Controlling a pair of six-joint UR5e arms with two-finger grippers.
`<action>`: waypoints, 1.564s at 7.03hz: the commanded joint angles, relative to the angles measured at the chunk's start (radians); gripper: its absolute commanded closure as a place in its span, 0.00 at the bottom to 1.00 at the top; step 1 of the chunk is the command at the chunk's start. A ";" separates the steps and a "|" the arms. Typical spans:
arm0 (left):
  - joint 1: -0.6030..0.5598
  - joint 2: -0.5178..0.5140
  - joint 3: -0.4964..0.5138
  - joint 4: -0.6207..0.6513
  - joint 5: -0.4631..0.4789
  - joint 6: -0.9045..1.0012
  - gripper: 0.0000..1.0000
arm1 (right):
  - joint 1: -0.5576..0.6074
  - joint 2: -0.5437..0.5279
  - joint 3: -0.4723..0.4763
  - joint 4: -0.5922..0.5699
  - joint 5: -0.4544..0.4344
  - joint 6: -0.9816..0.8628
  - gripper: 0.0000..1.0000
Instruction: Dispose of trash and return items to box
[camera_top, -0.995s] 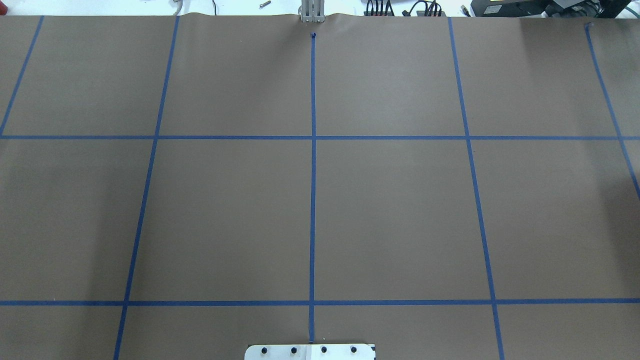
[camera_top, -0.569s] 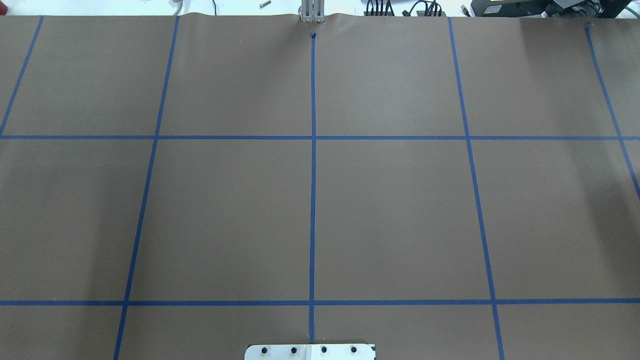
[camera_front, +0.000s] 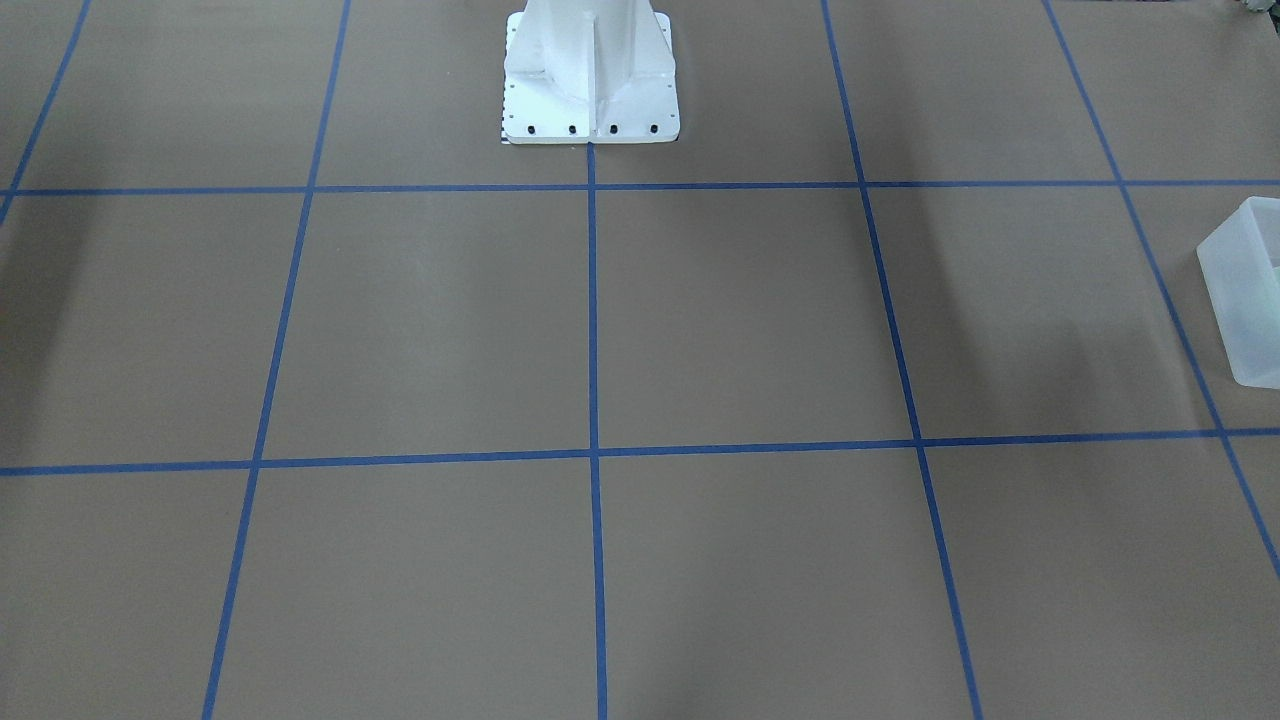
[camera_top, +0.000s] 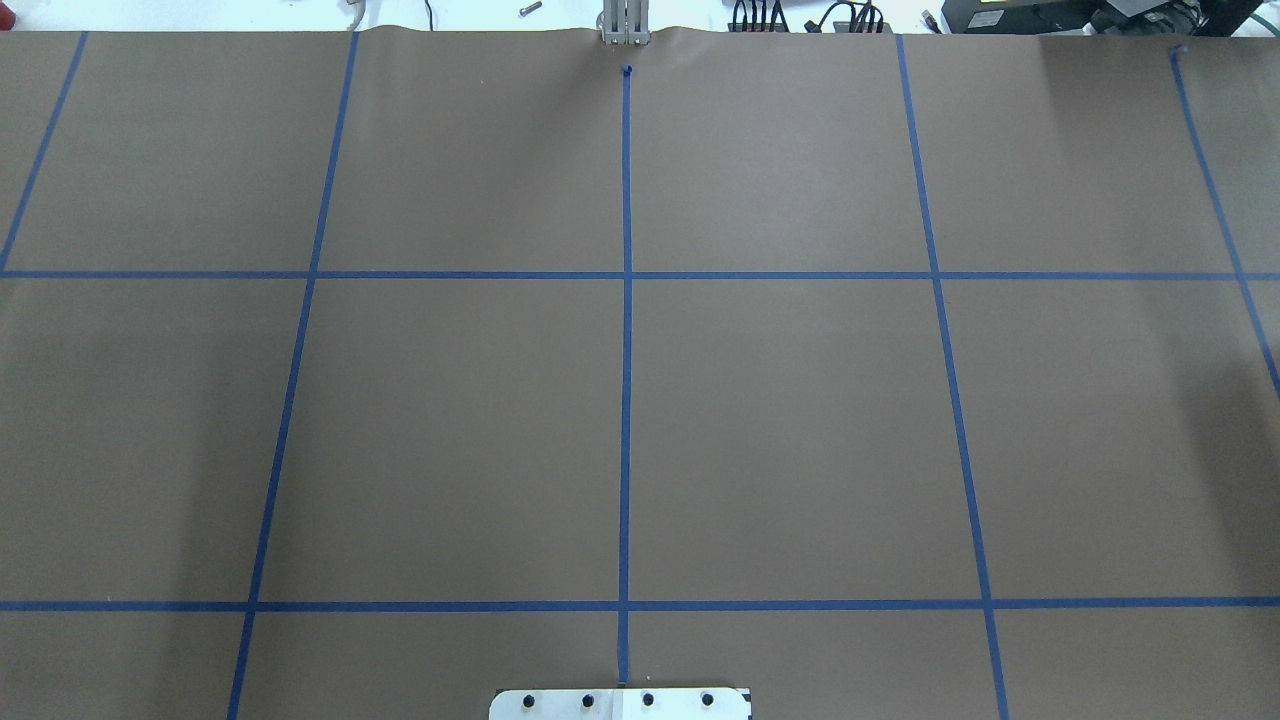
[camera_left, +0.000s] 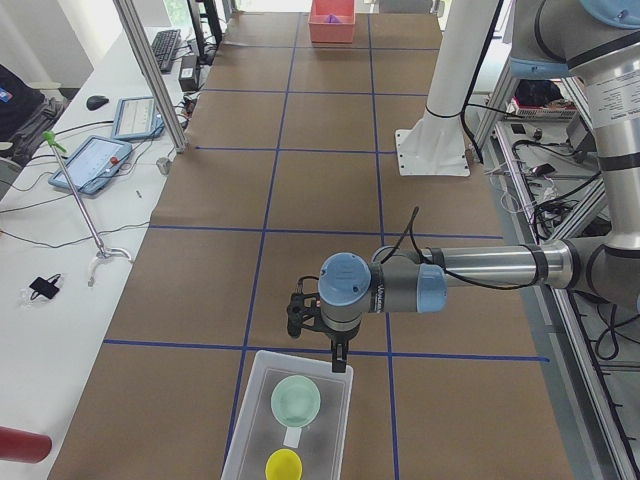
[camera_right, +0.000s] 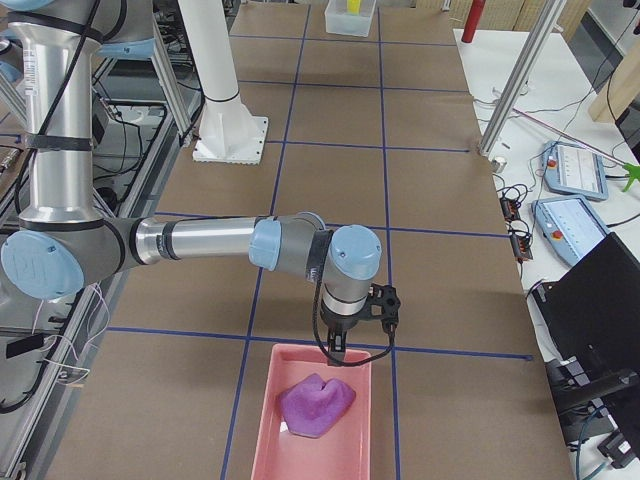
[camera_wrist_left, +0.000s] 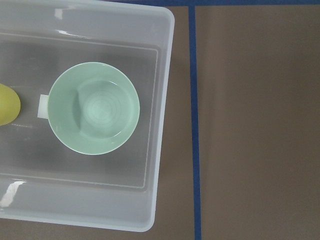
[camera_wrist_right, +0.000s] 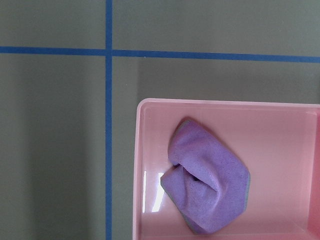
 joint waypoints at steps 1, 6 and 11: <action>-0.001 0.009 -0.001 0.002 0.000 0.003 0.02 | 0.001 -0.015 0.011 0.058 -0.008 -0.006 0.00; 0.016 0.005 -0.067 0.032 0.073 0.007 0.02 | 0.001 -0.021 0.032 0.060 -0.005 0.003 0.00; 0.014 0.007 -0.066 0.032 0.075 0.006 0.02 | 0.001 -0.012 0.040 0.060 -0.002 -0.005 0.00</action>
